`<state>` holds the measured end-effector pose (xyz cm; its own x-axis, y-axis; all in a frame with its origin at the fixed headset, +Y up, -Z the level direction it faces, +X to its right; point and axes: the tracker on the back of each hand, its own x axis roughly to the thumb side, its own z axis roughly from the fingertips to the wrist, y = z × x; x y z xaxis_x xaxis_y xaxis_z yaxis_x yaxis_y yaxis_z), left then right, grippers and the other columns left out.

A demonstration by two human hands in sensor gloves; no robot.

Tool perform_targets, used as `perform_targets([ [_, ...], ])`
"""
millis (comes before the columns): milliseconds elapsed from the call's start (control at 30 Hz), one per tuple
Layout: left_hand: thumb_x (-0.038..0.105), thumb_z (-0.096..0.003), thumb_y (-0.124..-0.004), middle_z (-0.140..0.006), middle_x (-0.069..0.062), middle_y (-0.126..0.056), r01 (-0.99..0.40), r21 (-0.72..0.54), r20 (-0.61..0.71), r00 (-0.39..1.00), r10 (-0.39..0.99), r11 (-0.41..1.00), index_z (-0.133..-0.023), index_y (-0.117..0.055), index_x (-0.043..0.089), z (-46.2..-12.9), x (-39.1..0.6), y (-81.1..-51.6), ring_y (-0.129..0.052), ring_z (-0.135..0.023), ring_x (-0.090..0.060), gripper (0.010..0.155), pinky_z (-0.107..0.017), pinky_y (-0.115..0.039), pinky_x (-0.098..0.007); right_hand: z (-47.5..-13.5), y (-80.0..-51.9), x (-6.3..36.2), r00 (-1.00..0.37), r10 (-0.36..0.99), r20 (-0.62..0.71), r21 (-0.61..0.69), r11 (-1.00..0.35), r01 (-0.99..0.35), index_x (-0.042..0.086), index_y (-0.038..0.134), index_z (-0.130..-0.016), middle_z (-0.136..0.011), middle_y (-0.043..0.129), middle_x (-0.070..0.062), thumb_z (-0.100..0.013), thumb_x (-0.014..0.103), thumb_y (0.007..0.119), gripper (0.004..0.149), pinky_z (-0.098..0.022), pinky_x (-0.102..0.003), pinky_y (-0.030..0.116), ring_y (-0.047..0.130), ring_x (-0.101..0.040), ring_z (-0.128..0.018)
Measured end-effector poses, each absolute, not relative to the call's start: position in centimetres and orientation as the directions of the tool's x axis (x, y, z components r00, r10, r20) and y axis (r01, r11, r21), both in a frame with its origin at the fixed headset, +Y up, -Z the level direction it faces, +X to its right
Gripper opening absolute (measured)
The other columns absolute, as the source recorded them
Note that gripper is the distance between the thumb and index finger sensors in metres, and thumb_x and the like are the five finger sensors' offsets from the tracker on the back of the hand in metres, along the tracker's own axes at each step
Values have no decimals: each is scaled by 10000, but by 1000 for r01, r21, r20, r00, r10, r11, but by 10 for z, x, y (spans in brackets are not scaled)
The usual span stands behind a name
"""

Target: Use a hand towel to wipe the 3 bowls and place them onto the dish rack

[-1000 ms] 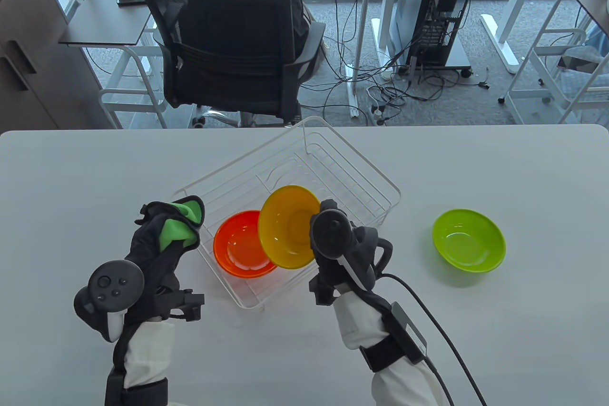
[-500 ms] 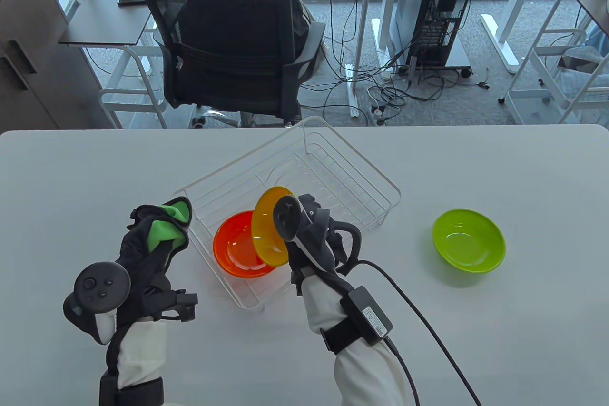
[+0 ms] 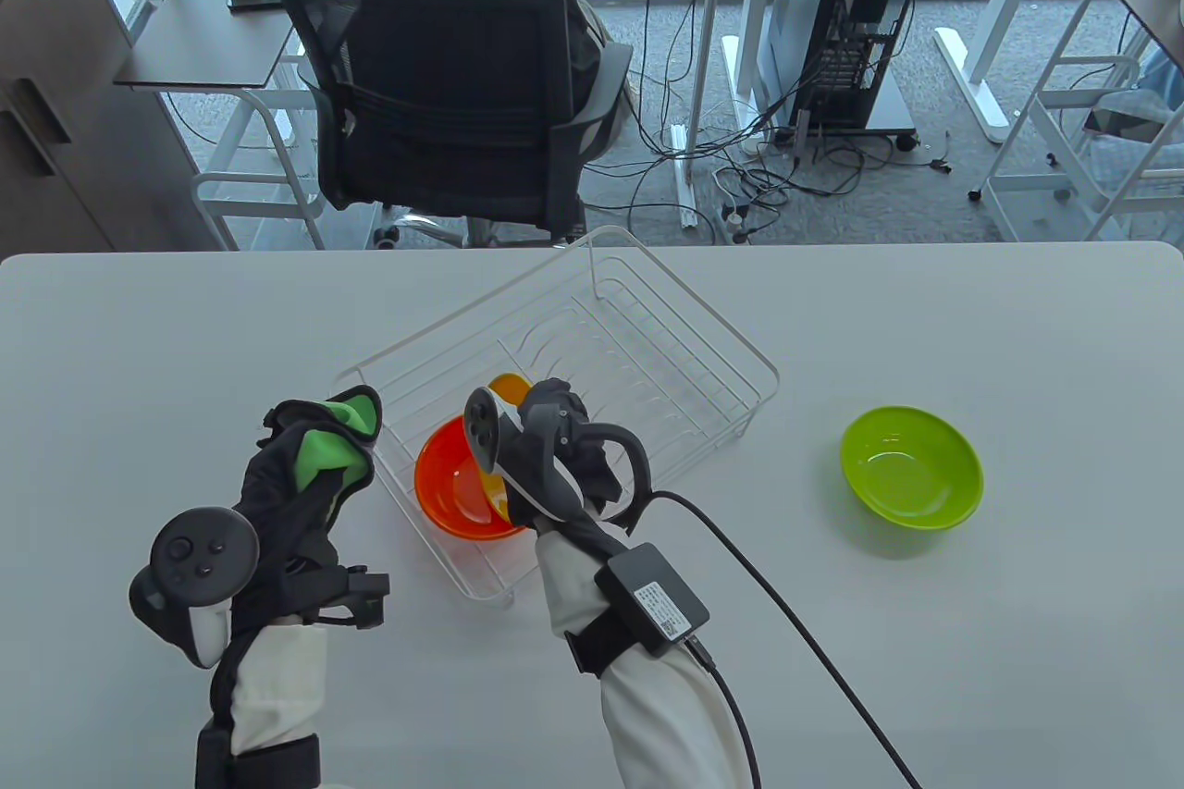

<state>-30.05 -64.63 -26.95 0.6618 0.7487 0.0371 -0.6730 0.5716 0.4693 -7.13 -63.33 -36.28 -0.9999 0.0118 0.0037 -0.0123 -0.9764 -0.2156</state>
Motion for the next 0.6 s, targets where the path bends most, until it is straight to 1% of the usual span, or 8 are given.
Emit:
perform_targets([
  [200,319,-496,-850,-947,-292,-823,-678,461,41,661,750,572,-986,-762,170,-271,-299,-647,-958,-700,-436,520,-448,-914,-369,-368,-641,-80,-1000,-16,4,-191,-981,15,17,878,-842,-644,970,-232,-440,291,868,487,-131,-293,924,1089,-183,-175],
  [433,320,-496,-849,-947,-293,-822,-682,451,40,660,750,576,-987,-762,170,-272,-298,-648,-958,-700,-438,520,-448,-914,-369,-377,-646,-73,-997,62,-37,-108,-993,-58,13,871,-850,-655,966,-234,-447,286,860,487,-138,-300,924,1092,-192,-185],
  [600,320,-497,-849,-947,-293,-822,-681,444,38,664,747,582,-987,-763,169,-272,-296,-649,-958,-701,-435,520,-448,-914,-369,-383,-651,-67,-994,73,-84,-43,-997,-69,2,865,-854,-652,965,-242,-451,280,858,490,-147,-303,926,1100,-194,-202],
])
